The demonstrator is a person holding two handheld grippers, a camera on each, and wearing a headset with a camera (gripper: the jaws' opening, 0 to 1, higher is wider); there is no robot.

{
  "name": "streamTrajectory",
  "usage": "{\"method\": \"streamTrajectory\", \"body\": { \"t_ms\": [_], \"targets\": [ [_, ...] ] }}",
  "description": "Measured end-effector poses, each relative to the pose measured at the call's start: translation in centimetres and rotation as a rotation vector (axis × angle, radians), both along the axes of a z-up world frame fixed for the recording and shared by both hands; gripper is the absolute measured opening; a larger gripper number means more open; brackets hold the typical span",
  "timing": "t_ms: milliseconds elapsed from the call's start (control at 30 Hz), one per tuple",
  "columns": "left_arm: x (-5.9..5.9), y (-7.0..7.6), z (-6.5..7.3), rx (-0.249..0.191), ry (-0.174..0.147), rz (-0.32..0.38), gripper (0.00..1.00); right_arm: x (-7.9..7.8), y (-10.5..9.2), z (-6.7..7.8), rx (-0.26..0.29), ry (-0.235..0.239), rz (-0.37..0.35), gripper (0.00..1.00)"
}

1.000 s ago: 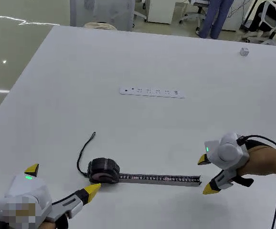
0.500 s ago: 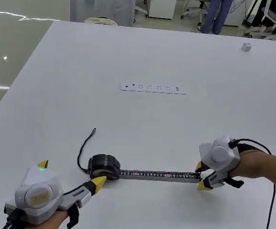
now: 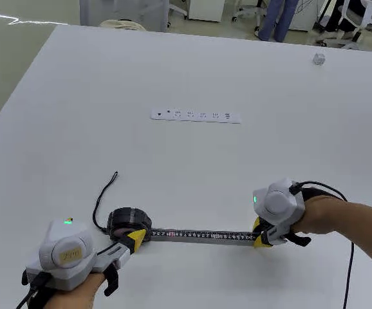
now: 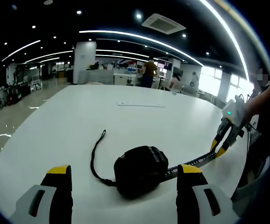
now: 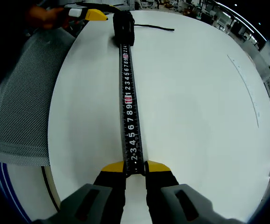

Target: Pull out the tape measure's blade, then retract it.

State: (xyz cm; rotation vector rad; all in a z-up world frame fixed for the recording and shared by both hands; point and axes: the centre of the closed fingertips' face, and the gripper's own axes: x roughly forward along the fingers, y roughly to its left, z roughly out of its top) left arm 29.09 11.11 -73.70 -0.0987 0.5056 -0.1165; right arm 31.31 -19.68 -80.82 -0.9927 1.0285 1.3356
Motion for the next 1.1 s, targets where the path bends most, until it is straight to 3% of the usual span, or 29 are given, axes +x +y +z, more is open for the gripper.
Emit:
{"method": "streamTrajectory", "body": {
  "t_ms": [267, 367, 500, 567, 667, 800, 833, 933, 1033, 1100],
  "targets": [
    [0.5, -0.2, -0.6, 0.002, 0.007, 0.037, 0.92, 0.1, 0.0, -0.1, -0.015, 0.01, 0.014, 0.15],
    [0.6, -1.1, -1.1, 0.01, 0.019, 0.035, 0.92, 0.1, 0.0, -0.1, -0.017, 0.018, 0.002, 0.15],
    [1.1, -2.0, -2.2, -0.018, 0.051, 0.049, 0.91, 0.1, 0.0, -0.1, -0.029, 0.02, -0.018, 0.15],
    [1.5, -2.2, -1.9, -0.025, 0.044, 0.054, 0.88, 0.2, 0.0, -0.2, -0.038, 0.017, -0.016, 0.15],
    [2.0, -2.2, -2.0, 0.015, 0.051, 0.045, 0.79, 0.1, -0.1, -0.1, -0.044, 0.019, -0.017, 0.15],
    [2.6, -2.4, -2.1, 0.0, 0.06, 0.045, 0.75, 0.2, -0.1, -0.1, -0.042, 0.025, -0.02, 0.15],
    [2.5, -2.6, -2.3, -0.004, 0.075, 0.041, 0.75, 0.2, 0.0, -0.1, -0.043, 0.026, -0.022, 0.15],
    [2.4, -2.8, -2.3, 0.012, 0.076, 0.033, 0.7, 0.2, -0.1, -0.1, -0.046, 0.024, -0.02, 0.15],
    [2.2, -3.3, -2.7, -0.012, 0.105, 0.02, 0.61, 0.2, -0.1, -0.1, -0.043, 0.026, -0.024, 0.15],
    [2.2, -3.4, -2.8, 0.013, 0.106, 0.008, 0.61, 0.2, -0.2, -0.1, -0.041, 0.026, -0.023, 0.15]
  ]
}}
